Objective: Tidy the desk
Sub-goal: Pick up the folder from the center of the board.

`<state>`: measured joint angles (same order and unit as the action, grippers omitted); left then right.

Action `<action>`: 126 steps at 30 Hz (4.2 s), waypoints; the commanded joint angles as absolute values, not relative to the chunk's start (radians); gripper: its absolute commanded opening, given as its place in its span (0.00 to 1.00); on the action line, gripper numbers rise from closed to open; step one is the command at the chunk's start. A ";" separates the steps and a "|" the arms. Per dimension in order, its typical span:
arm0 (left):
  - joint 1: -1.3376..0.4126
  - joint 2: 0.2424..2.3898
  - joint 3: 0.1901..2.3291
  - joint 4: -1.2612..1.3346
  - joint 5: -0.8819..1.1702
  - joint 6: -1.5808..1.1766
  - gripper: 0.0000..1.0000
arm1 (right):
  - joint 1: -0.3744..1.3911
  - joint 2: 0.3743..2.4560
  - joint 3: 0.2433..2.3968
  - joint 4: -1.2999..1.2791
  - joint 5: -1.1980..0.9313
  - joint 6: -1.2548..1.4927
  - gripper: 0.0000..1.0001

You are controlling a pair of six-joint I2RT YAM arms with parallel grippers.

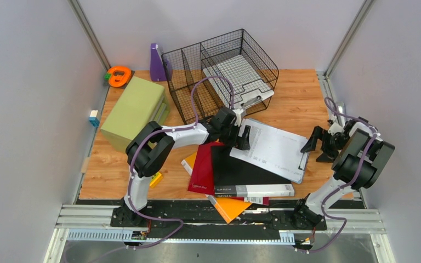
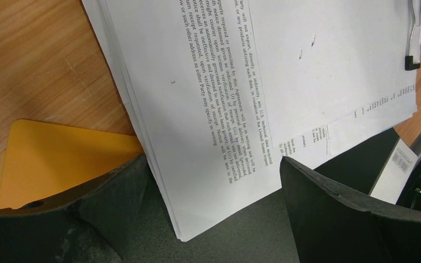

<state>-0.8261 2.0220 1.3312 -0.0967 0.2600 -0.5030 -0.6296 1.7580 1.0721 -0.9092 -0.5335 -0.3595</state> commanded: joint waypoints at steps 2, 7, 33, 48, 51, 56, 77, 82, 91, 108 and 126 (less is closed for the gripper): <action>-0.856 2.015 1.285 -0.128 0.324 -0.598 0.97 | -0.557 1.912 1.043 -0.937 -0.642 -0.367 0.95; -0.878 2.017 1.273 -0.066 0.394 -0.624 0.96 | -0.557 1.939 1.110 -0.996 -0.797 -0.372 0.95; -0.769 1.945 1.201 0.272 0.717 -0.730 0.76 | -0.557 1.891 1.091 -0.916 -0.752 -0.289 0.89; -0.769 1.979 1.134 0.467 0.784 -0.944 0.73 | -0.557 1.871 1.062 -0.891 -0.698 -0.306 0.88; -0.769 1.976 1.108 0.442 0.738 -0.970 0.74 | -0.558 1.861 1.058 -0.889 -0.678 -0.311 0.88; -0.769 1.929 1.065 0.285 0.608 -0.945 0.76 | -0.558 1.841 1.058 -0.881 -0.613 -0.319 0.88; -0.764 1.992 1.174 -0.031 0.415 -0.820 0.89 | -0.551 1.843 1.083 -0.876 -0.529 -0.322 0.88; -0.764 2.078 1.240 -0.007 0.434 -0.814 0.89 | -0.531 1.842 1.064 -0.871 -0.535 -0.321 0.88; -0.763 2.163 1.231 0.235 0.577 -0.933 0.88 | -0.474 1.837 1.020 -0.852 -0.552 -0.309 0.88; -0.759 2.135 1.114 0.744 0.783 -1.217 0.72 | -0.472 1.848 0.997 -0.832 -0.553 -0.316 0.87; -0.764 2.072 1.205 0.355 0.723 -0.976 0.18 | -0.472 1.804 1.023 -0.850 -0.591 -0.340 0.87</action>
<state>-0.7586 2.1105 1.1645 0.4702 0.6876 -1.0111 -0.4984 1.7611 1.0706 -0.8299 -0.5953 -0.3069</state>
